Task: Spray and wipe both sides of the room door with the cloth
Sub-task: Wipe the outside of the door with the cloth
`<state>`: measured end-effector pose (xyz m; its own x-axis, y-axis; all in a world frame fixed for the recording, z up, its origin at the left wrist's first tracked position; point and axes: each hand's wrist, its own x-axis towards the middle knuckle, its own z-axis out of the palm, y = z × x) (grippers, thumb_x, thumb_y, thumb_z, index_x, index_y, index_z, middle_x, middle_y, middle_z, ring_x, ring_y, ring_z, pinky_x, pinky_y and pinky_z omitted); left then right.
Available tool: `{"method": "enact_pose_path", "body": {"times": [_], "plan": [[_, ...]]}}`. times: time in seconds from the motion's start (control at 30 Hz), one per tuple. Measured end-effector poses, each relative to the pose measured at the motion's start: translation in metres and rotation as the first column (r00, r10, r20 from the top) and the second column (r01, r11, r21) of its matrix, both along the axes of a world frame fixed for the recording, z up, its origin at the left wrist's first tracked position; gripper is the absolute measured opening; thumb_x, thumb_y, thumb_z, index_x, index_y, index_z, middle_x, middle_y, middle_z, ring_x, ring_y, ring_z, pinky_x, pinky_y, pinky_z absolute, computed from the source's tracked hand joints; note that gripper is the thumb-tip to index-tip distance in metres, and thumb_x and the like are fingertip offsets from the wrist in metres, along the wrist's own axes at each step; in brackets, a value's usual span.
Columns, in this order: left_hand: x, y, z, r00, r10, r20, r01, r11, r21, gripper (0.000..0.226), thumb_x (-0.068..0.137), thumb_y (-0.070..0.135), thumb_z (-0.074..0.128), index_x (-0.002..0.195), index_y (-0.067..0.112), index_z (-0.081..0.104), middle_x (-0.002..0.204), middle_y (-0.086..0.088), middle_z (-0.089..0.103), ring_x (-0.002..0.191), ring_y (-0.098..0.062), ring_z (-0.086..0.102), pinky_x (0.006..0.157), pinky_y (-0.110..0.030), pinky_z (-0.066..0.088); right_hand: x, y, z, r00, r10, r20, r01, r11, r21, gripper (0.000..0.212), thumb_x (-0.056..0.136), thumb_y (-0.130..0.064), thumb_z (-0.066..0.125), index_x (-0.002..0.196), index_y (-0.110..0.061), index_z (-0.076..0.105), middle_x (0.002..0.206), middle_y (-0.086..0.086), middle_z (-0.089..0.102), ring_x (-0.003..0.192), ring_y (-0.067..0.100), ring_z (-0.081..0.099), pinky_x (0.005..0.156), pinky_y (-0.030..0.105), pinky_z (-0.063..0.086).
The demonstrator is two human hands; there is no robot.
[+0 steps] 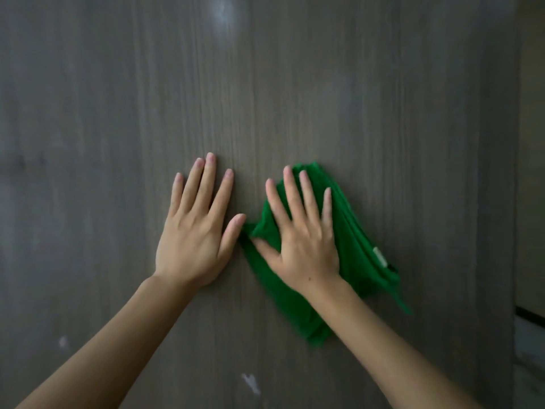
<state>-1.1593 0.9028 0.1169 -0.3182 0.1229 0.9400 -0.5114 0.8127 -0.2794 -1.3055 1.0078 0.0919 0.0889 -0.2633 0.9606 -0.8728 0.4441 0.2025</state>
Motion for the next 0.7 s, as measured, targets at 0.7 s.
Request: {"method": "enact_pose_path", "body": {"times": [0.7], "plan": [[0.074, -0.002, 0.006, 0.975, -0.204, 0.094, 0.185, 0.966, 0.180, 0.067, 0.100, 0.054, 0.016, 0.154, 0.013, 0.012, 0.161, -0.006, -0.001, 0.150, -0.019, -0.005, 0.121, -0.032, -0.006, 0.078, -0.056, 0.035, 0.984, 0.022, 0.179, 0.000, 0.992, -0.123, 0.076, 0.093, -0.064, 0.024, 0.153, -0.017, 0.019, 0.159, 0.014, 0.013, 0.147, 0.031, 0.010, 0.116, 0.054, 0.006]]}}
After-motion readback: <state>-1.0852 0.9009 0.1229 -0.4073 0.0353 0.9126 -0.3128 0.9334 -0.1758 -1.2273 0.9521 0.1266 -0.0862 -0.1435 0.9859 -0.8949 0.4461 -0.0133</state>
